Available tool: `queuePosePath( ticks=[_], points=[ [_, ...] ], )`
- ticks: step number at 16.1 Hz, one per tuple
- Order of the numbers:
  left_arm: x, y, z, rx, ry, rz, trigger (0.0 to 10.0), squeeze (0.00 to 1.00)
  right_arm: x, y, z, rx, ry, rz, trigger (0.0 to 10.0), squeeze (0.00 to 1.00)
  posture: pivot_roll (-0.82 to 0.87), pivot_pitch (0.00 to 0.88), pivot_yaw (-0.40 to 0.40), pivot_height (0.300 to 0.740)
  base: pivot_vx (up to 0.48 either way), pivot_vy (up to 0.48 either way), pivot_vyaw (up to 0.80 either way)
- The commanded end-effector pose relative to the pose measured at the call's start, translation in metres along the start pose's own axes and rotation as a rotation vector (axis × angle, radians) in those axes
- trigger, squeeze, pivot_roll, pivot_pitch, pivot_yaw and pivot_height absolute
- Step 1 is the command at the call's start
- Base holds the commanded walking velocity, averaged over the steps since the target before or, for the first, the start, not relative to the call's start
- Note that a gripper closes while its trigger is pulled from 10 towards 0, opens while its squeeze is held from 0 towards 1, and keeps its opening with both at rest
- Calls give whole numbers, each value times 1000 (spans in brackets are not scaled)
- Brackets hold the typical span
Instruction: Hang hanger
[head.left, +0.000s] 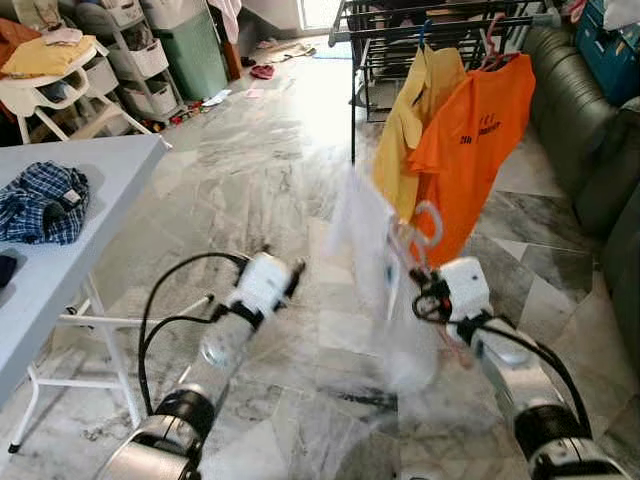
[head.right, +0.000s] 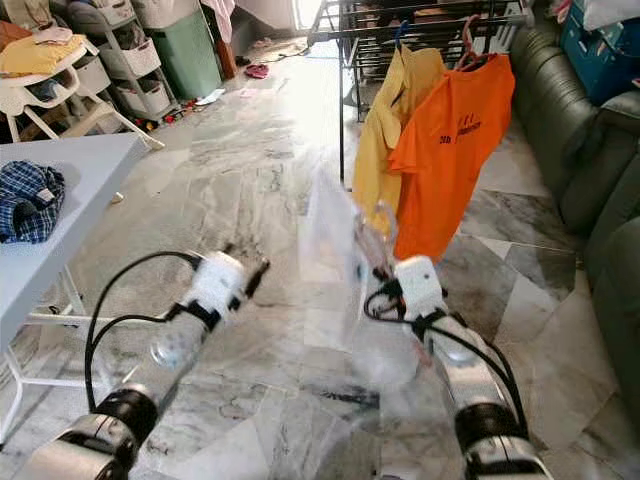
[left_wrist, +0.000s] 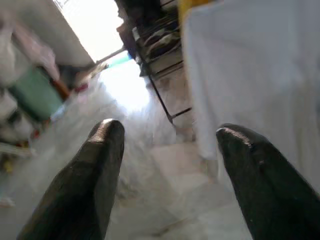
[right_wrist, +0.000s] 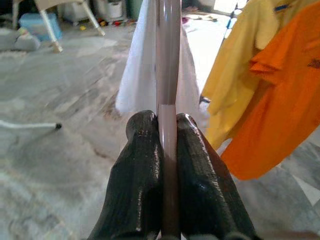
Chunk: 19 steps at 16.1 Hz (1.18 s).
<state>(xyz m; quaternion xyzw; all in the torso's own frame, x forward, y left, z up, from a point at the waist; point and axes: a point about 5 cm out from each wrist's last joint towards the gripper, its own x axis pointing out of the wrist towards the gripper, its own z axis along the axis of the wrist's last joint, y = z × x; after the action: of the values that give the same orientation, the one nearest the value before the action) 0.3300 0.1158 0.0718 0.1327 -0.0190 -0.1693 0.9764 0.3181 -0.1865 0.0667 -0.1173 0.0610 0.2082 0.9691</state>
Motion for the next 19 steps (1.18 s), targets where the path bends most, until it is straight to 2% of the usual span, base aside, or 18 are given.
queuePosePath(
  ticks=[1,4,7,10,14,15,19],
  points=[
    [-1,5,-2,-26,15,-8,10000,1000,7,7,20,-32,-88,66,10000,0,-181,34,124,740,0,0,0],
    [-1,3,0,-61,6,-80,10000,1000,1,12,21,-63,-81,188,10000,0,-176,33,118,740,0,0,0],
    [-5,4,0,14,-5,-142,10000,1000,-6,16,19,-77,-57,294,10000,0,-172,34,112,740,0,0,0],
    [-11,9,-7,31,16,-153,10000,1000,-6,17,18,-73,-40,337,10000,0,-166,29,104,740,0,0,0],
    [-19,14,-8,211,-3,-185,10000,1000,-5,26,12,-68,-20,442,10000,0,-148,17,91,740,0,0,0],
    [-20,16,-8,272,-7,-216,10000,1000,-7,25,10,-103,-5,477,10000,0,-146,17,90,740,0,0,0],
    [-22,32,-4,407,-10,-287,10000,1000,-14,19,8,-190,43,581,10000,0,-147,21,97,740,0,0,0]
  ],
)
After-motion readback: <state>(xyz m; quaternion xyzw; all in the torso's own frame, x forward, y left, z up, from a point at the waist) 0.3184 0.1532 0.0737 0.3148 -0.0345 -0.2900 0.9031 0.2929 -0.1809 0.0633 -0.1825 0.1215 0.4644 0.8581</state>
